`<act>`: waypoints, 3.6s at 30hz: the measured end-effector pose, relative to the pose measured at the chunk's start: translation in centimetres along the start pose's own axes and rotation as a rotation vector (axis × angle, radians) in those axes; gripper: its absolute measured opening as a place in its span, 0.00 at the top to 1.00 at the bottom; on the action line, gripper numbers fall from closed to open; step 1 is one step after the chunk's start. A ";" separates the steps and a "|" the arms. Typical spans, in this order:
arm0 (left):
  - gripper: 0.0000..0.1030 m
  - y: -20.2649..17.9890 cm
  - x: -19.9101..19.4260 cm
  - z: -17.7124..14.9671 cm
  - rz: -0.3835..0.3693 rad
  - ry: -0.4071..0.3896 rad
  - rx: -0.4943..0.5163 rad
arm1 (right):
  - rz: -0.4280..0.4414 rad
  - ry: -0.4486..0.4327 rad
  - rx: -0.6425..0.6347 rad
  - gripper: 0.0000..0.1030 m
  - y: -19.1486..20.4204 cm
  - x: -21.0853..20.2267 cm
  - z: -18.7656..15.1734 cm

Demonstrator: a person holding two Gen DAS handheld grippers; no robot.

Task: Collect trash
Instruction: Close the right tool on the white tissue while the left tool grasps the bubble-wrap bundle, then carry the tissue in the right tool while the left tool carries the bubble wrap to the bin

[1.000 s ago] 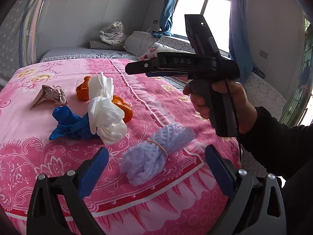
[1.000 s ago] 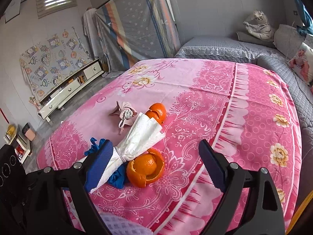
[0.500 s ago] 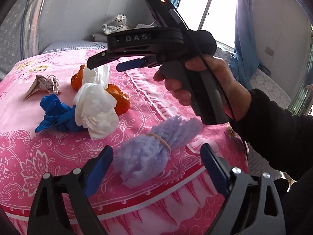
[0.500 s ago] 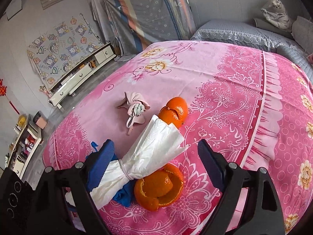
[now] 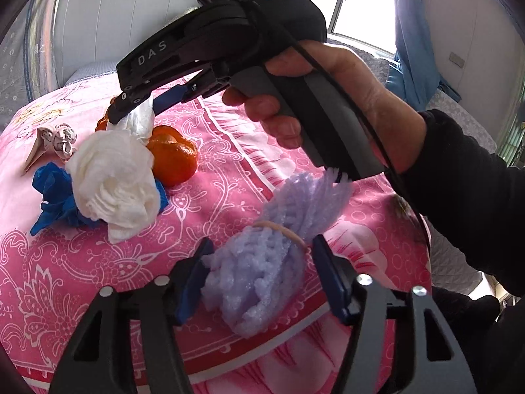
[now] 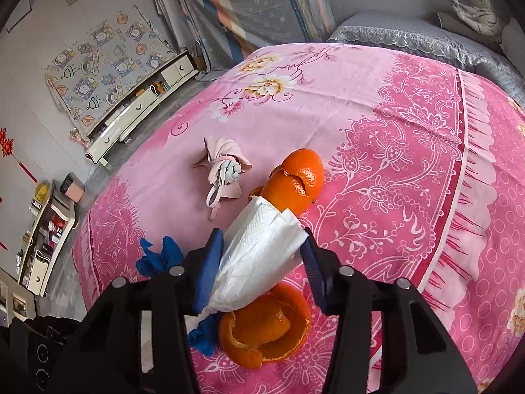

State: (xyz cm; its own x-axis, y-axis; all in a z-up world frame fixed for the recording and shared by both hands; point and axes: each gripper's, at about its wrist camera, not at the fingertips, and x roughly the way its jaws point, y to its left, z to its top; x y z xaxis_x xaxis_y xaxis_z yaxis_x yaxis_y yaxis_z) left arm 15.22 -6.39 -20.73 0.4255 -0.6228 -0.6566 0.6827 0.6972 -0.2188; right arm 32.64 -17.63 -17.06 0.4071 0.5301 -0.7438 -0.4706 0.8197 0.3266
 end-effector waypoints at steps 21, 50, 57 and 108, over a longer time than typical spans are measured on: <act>0.69 -0.1 -3.2 -0.1 -0.065 -0.046 -0.077 | -0.080 -0.065 -0.025 0.91 -0.4 -3.3 -0.2; 0.69 -1.6 -9.5 0.6 -0.047 -0.172 -0.118 | -0.285 -0.298 0.161 0.92 -9.6 -14.7 -4.2; 0.69 -1.9 -9.9 2.4 0.019 -0.209 -0.135 | -0.312 -0.376 0.184 0.92 -10.4 -18.9 -5.1; 0.69 -23.4 7.2 20.1 0.029 -0.217 0.184 | -0.864 -0.694 0.505 0.92 -17.3 -39.1 -28.9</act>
State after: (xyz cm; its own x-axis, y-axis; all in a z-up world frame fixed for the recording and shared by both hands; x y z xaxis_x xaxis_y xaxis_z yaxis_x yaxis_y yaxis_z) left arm 14.28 -34.30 -5.80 0.5500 -0.6785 -0.4869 0.7561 0.6522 -0.0547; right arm 2.24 -58.75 -10.50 0.8407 -0.3551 -0.4089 0.4570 0.8703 0.1837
